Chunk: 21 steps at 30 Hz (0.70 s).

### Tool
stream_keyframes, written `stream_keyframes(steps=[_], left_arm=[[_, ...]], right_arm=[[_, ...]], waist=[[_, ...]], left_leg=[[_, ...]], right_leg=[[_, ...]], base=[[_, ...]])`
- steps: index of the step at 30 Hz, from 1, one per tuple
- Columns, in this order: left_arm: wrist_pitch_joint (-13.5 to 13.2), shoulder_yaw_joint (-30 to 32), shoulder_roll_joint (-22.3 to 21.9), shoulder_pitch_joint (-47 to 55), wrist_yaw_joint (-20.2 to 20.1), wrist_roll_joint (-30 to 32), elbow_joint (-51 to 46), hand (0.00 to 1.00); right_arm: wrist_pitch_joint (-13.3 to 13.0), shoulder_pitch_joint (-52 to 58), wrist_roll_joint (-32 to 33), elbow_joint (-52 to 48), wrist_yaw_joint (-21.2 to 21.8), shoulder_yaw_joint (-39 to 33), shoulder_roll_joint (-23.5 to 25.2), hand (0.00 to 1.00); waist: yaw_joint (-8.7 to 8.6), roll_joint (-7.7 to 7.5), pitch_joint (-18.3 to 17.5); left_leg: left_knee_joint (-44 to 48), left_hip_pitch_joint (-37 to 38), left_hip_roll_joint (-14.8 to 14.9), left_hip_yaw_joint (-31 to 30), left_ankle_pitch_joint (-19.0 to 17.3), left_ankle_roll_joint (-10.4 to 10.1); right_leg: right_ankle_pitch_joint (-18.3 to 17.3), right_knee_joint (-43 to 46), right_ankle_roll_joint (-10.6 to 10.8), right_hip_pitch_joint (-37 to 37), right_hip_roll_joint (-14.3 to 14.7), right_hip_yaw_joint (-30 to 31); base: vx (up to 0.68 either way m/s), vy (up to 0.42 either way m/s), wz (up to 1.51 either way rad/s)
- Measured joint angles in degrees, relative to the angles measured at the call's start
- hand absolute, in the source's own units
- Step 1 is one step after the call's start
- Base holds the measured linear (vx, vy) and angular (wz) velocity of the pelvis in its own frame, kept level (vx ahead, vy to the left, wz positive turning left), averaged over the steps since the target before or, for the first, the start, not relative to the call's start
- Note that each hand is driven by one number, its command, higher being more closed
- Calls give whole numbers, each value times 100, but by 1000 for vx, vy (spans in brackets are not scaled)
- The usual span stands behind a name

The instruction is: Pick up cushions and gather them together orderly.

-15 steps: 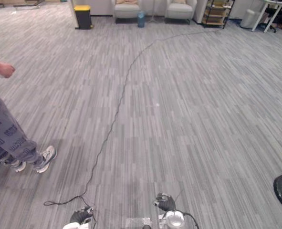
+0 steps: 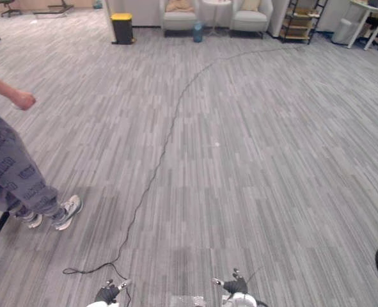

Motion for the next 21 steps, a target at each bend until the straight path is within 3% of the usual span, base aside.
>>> stream_keyframes(steps=[21], left_arm=[[92, -121, 23, -71, -3, 102, 103, 0]], right_arm=[[87, 84, 247, 43, 10, -66, -3, 0]], waist=[[-4, -59, 25]], left_leg=[[-35, -10, -77, -155, 59, 49]], right_leg=[[-23, 3, 14, 78, -80, -190]], base=[[-18, -3, 4]])
